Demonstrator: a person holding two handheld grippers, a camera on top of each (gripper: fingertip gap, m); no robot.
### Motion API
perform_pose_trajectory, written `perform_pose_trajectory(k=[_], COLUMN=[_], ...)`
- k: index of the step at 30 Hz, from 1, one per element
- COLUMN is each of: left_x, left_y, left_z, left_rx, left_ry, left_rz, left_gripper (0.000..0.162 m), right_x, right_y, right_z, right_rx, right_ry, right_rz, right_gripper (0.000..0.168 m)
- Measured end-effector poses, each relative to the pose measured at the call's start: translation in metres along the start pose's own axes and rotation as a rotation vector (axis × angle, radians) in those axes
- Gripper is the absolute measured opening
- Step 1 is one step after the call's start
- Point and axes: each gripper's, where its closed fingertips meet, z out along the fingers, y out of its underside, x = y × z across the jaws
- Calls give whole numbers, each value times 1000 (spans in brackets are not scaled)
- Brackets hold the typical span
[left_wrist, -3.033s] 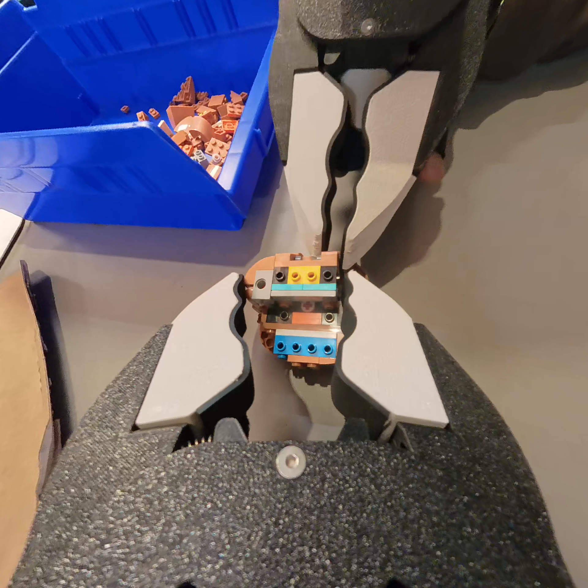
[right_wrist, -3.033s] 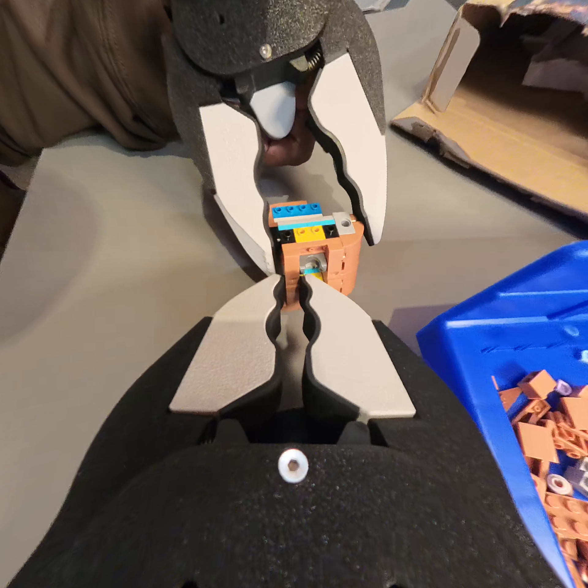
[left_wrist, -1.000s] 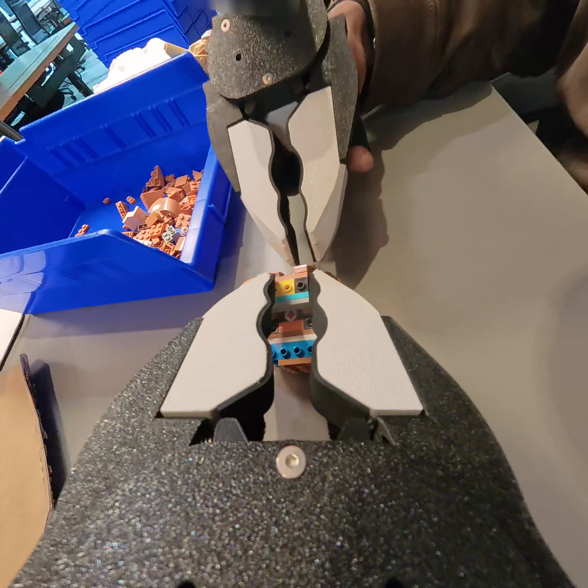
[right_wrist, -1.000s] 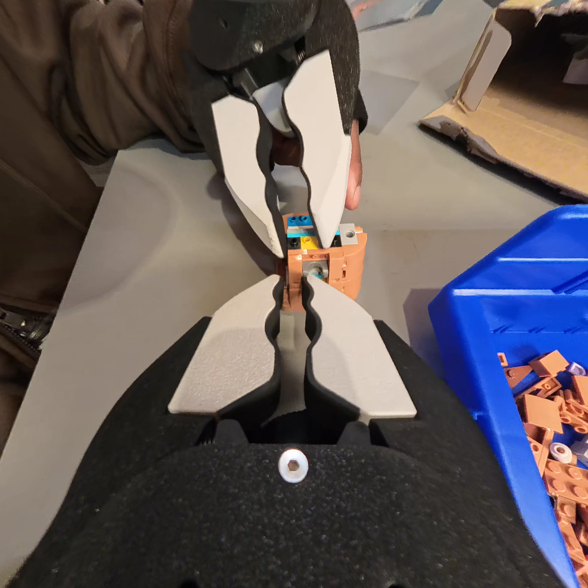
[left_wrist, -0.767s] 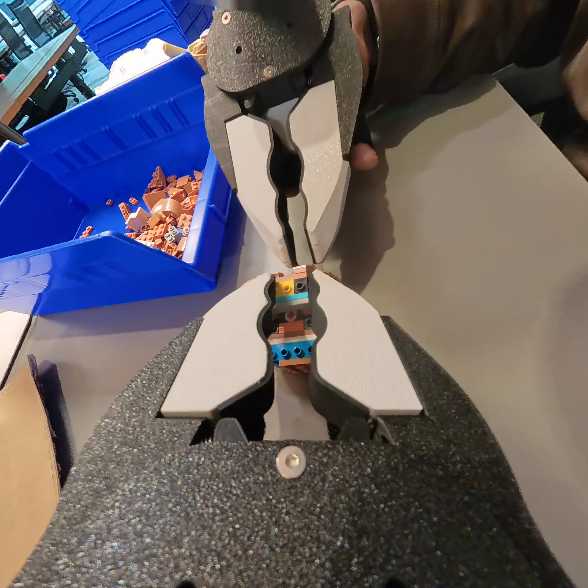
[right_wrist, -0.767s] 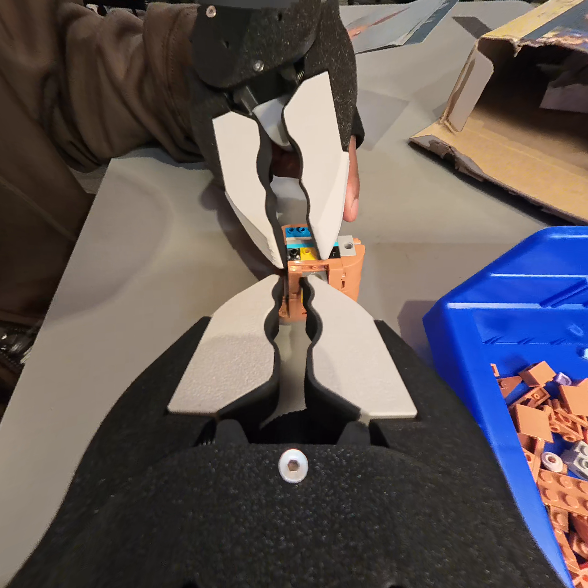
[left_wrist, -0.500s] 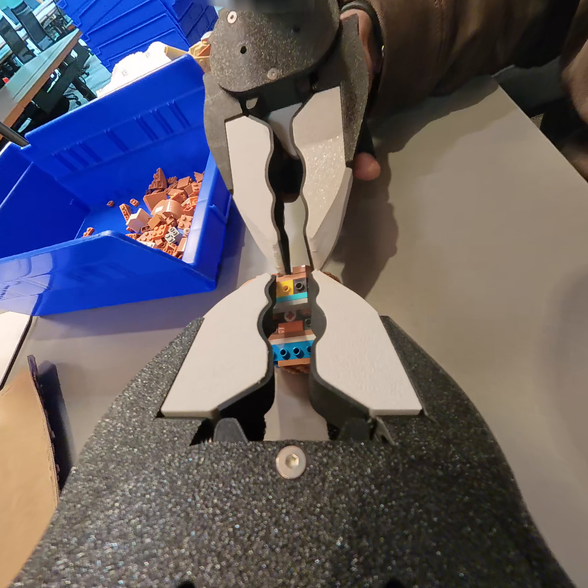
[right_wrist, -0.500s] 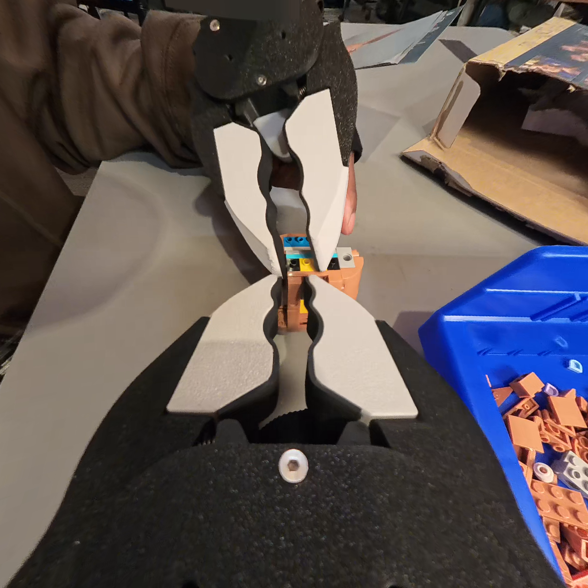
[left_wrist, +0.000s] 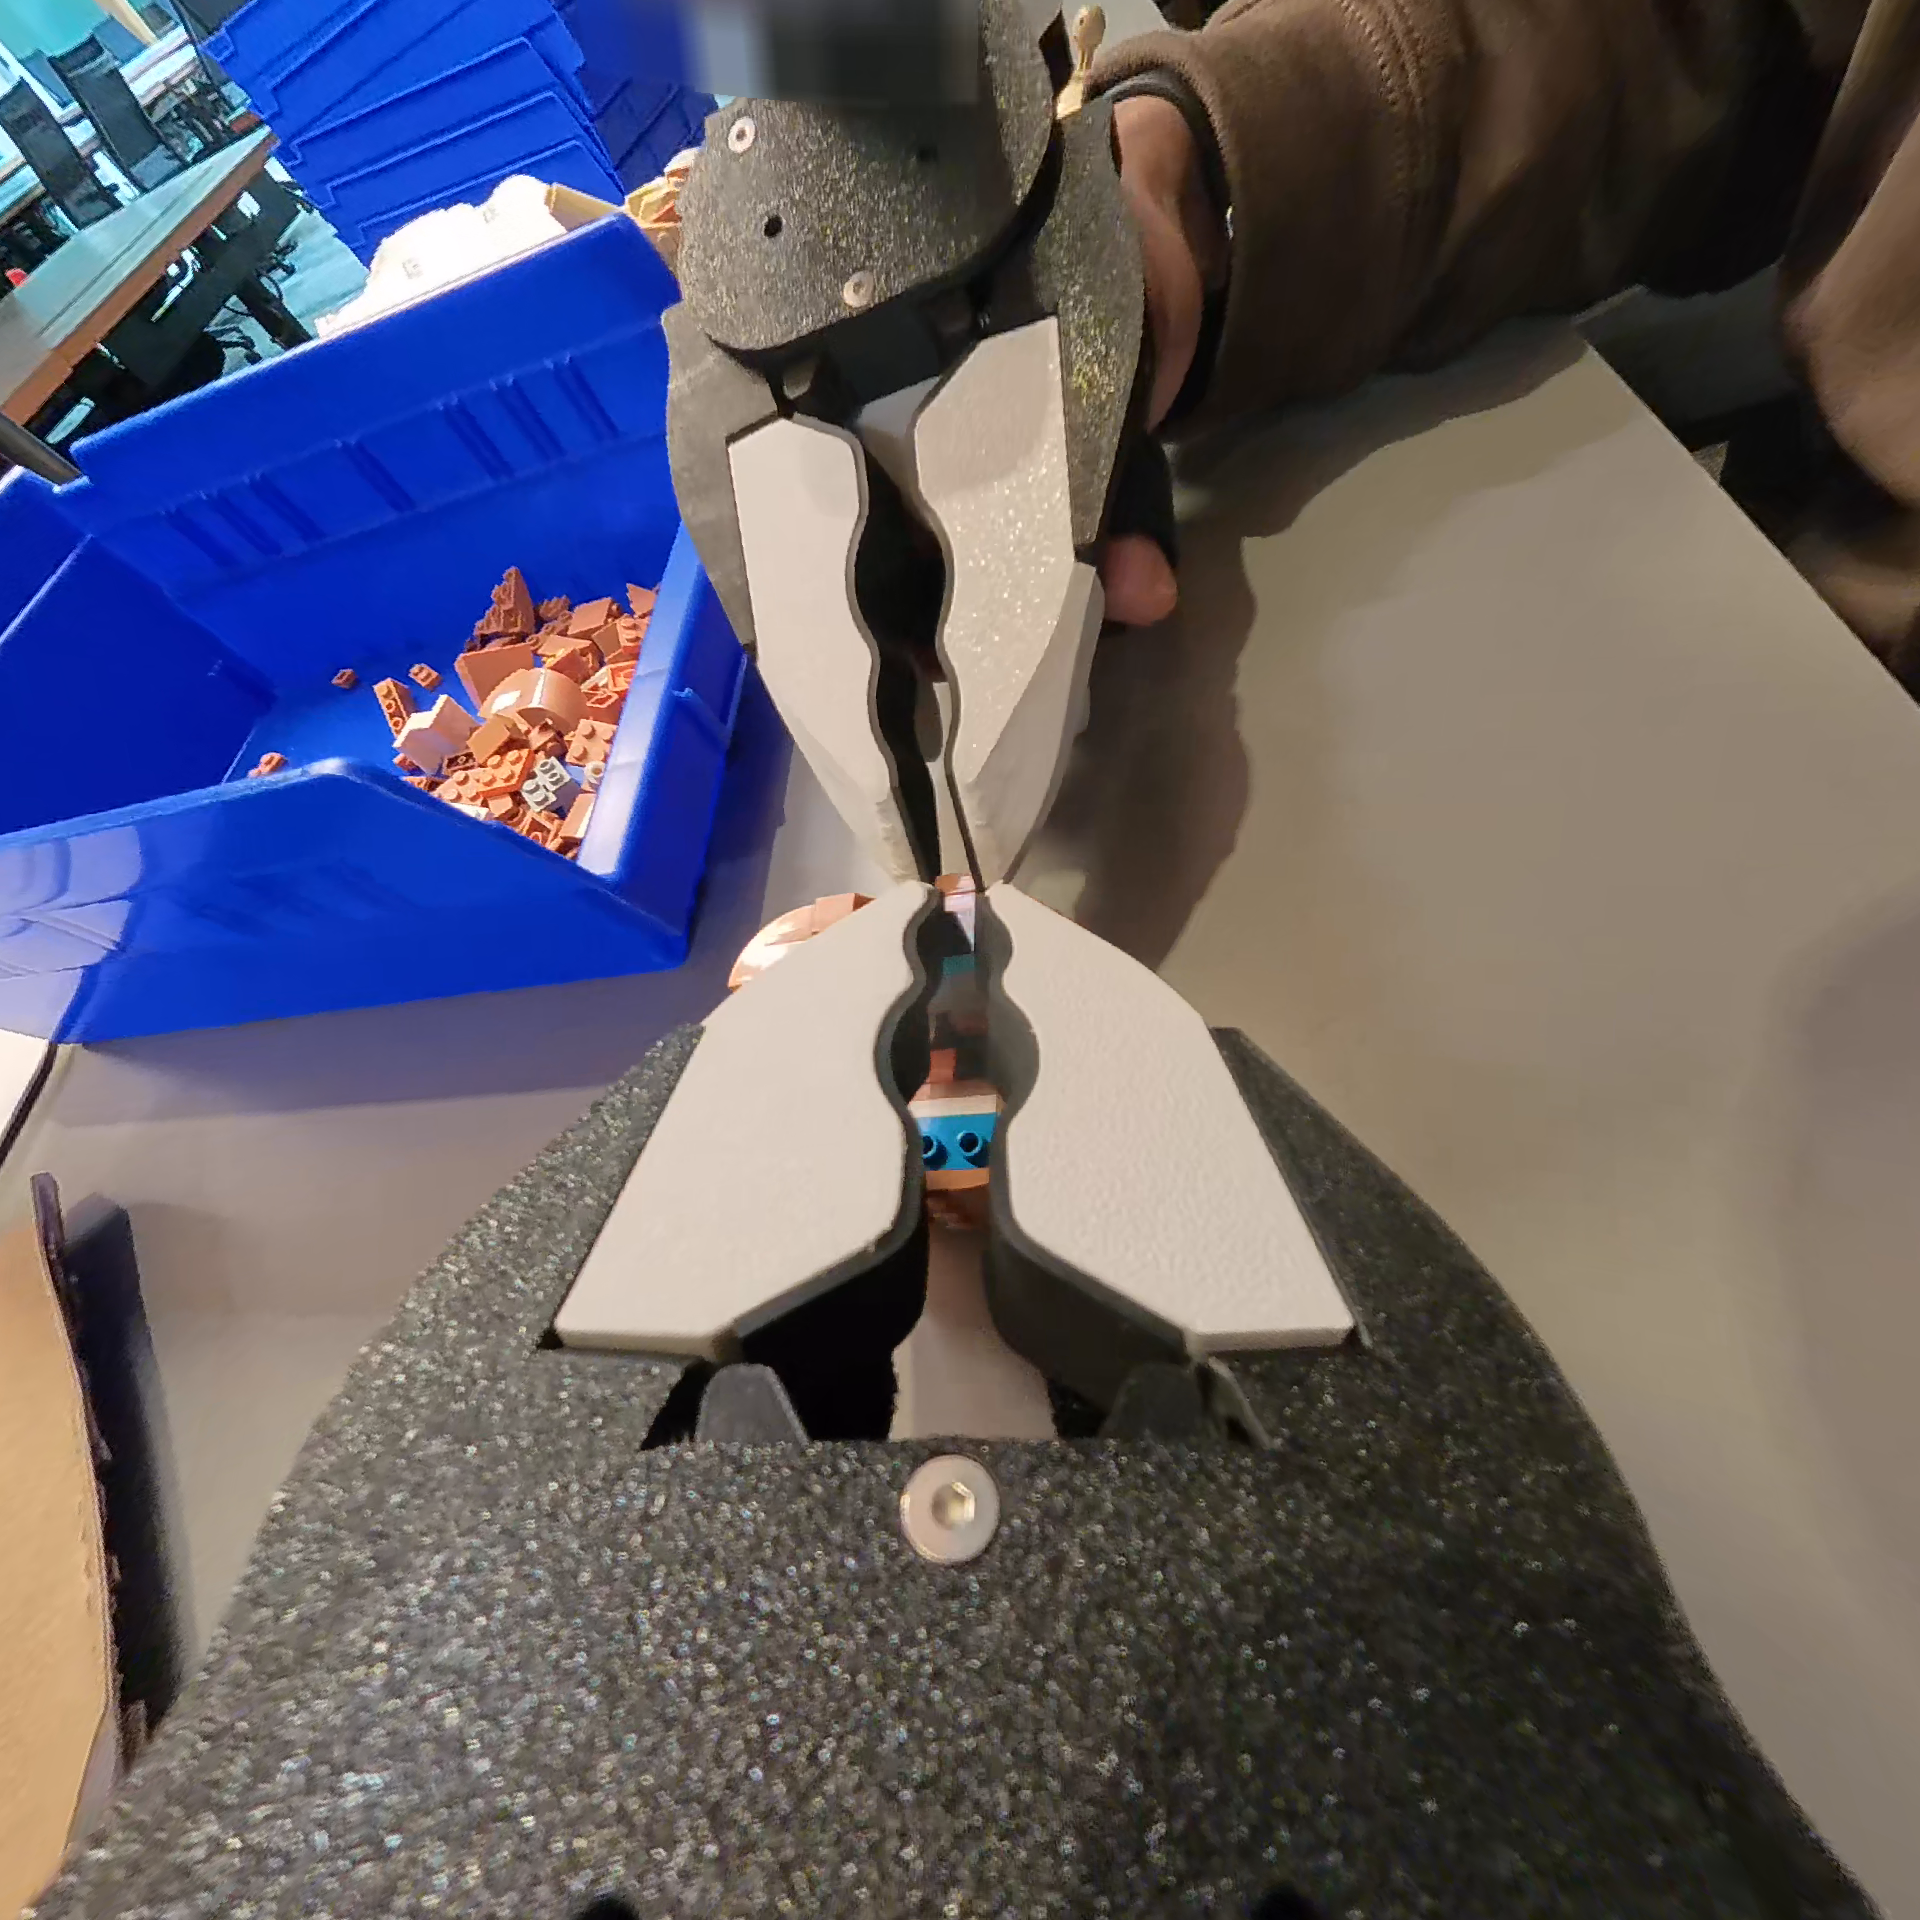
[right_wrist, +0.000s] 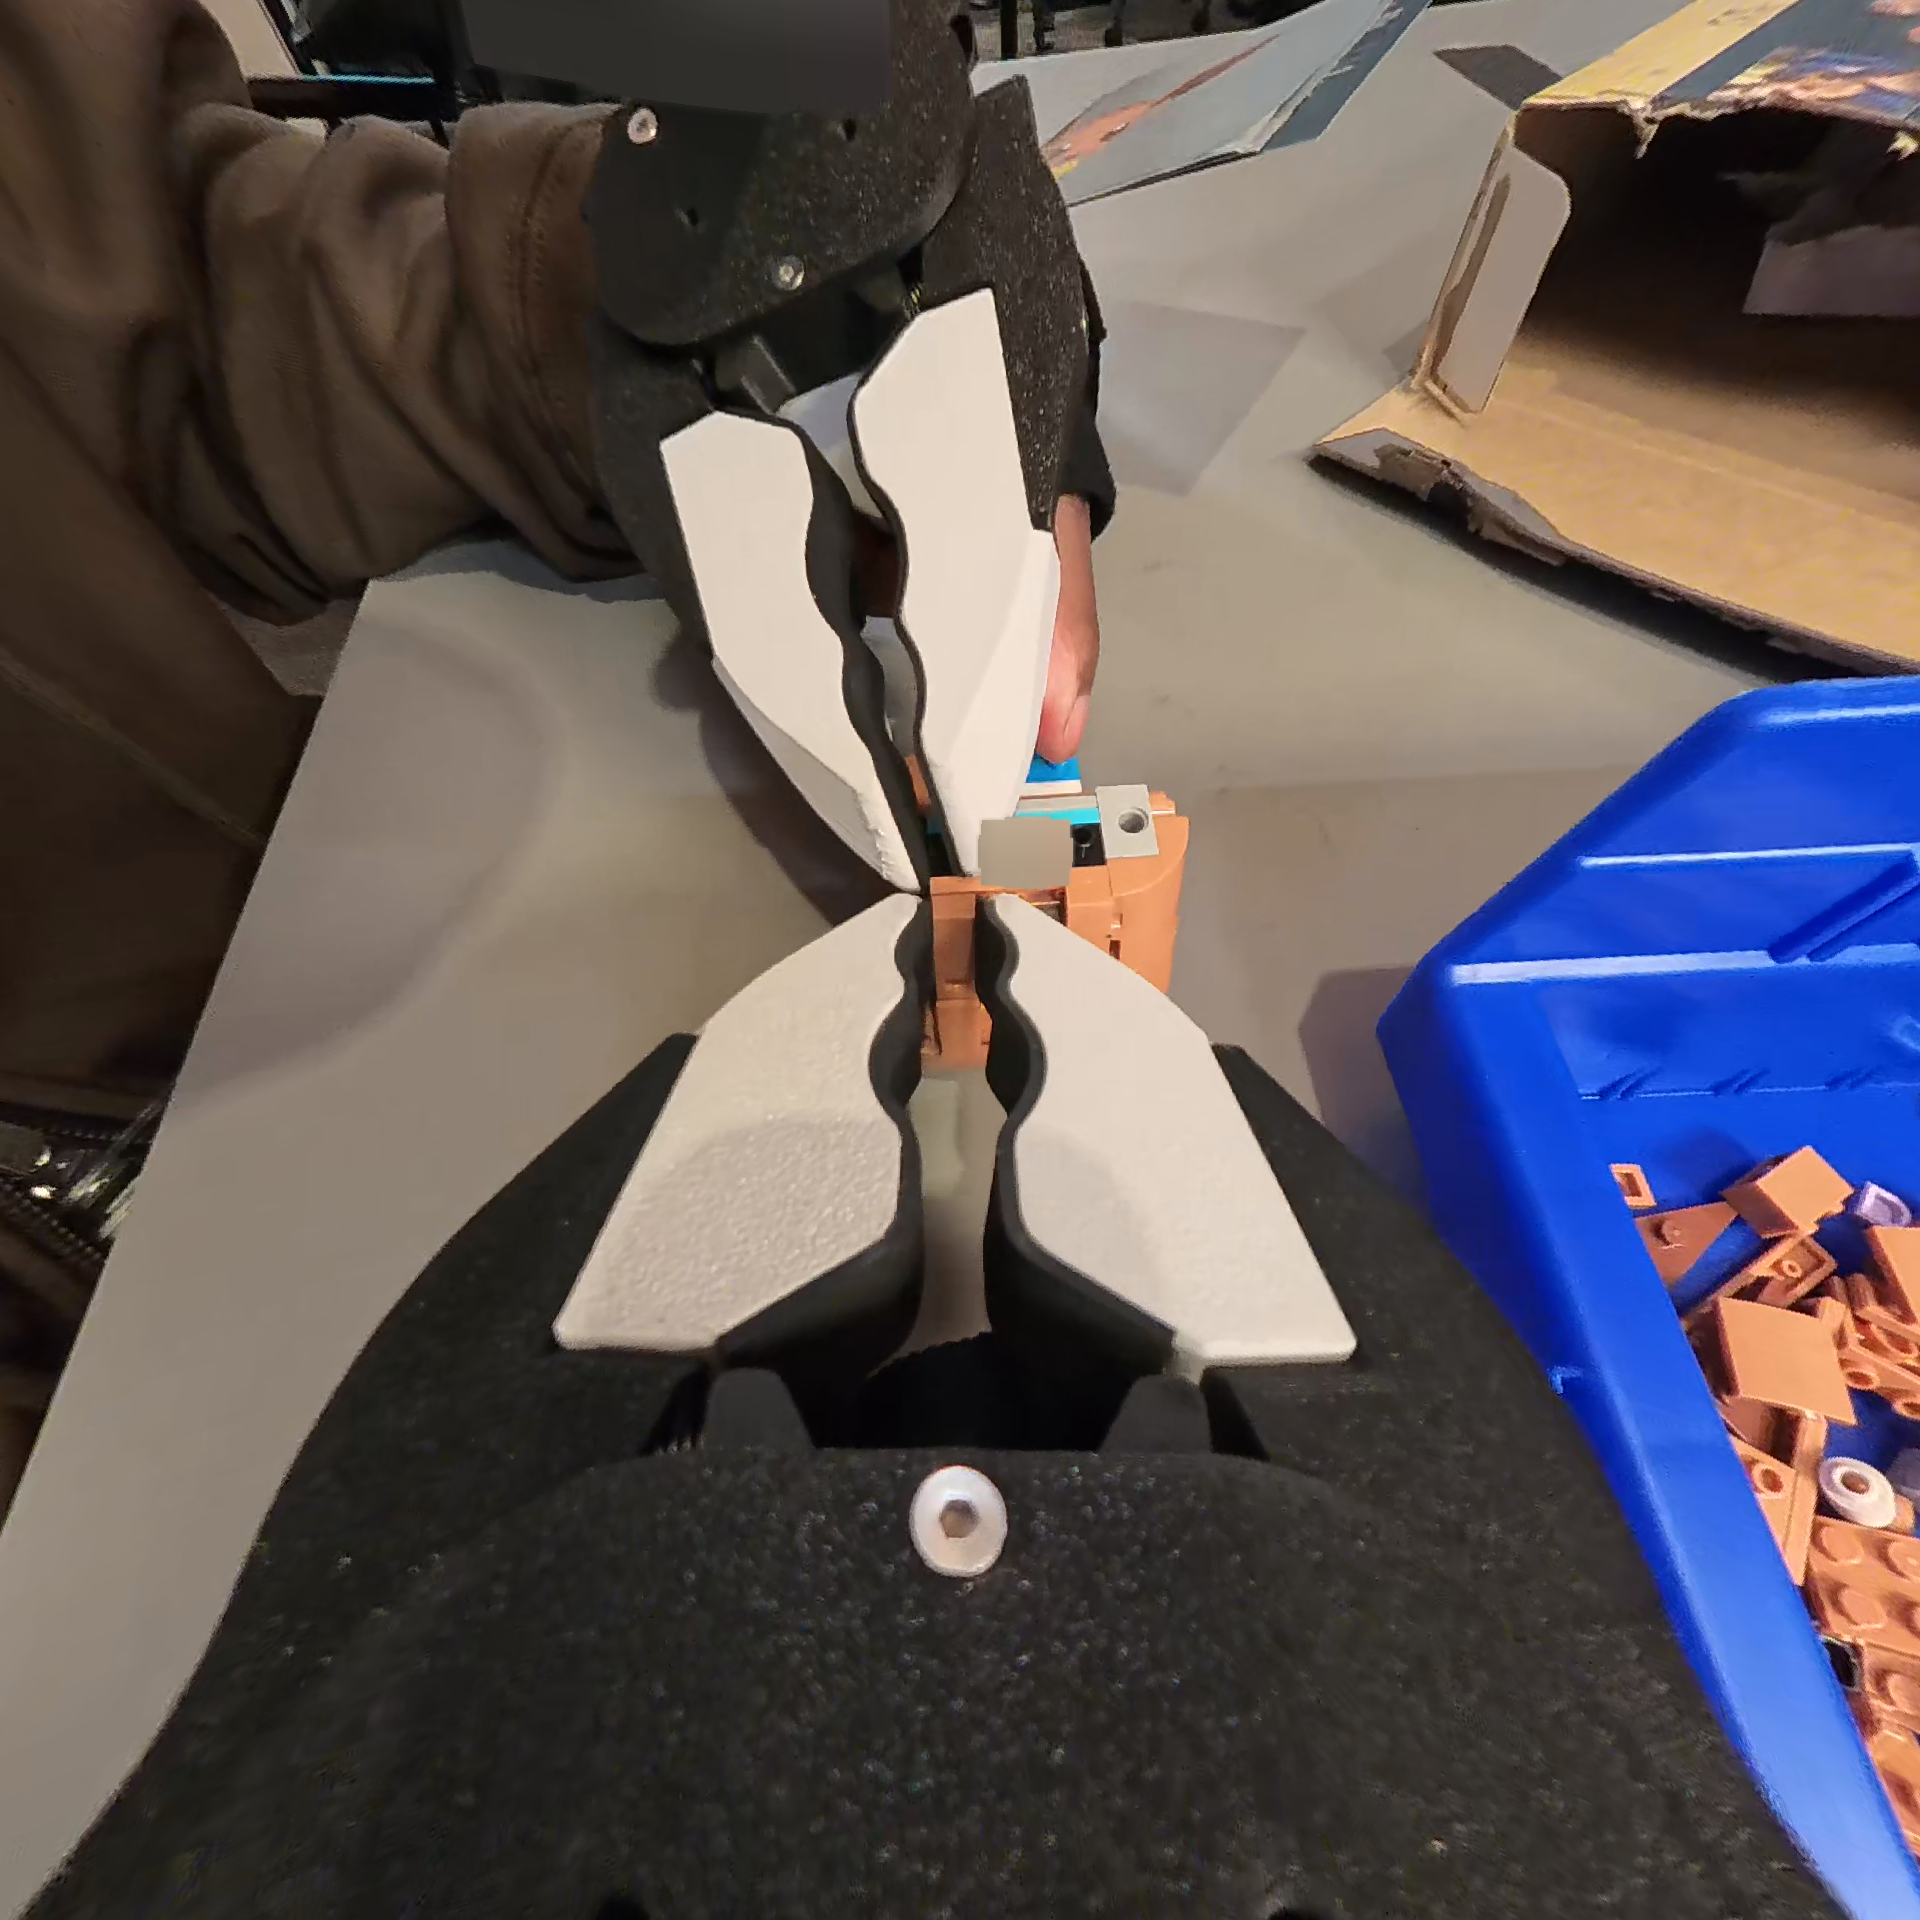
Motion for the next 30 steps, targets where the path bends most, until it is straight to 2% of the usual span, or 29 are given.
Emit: perform_pose_trajectory(k=[7,9,12,16,19,22,26,30], left_x=[1,-7,-15,-14,-13,-20,-25,-18], left_y=[-1,6,11,8,9,-5,-18,-25], left_z=[1,-7,-11,-10,-13,-13,-9,-9], left_rx=[-3,-30,-45,-29,-9,43,93,111], left_ry=[8,-32,-63,-48,-31,-68,-83,-35], left_rz=[-20,-25,-36,-50,-82,-126,-252,-291], left_gripper=[6,1,1,1,12,22,23,23], right_x=[-1,8,17,14,16,19,16,7], right_y=[2,8,7,-1,-12,-27,-37,-43], right_z=[-4,-13,-26,-27,-32,-37,-34,-26], right_rx=[-7,-17,41,80,168,293,362,367], right_ry=[-9,27,28,27,11,-22,-95,-150], right_rz=[20,32,105,74,107,195,304,326], right_gripper=[7,7,7,7,7,7,7,7])
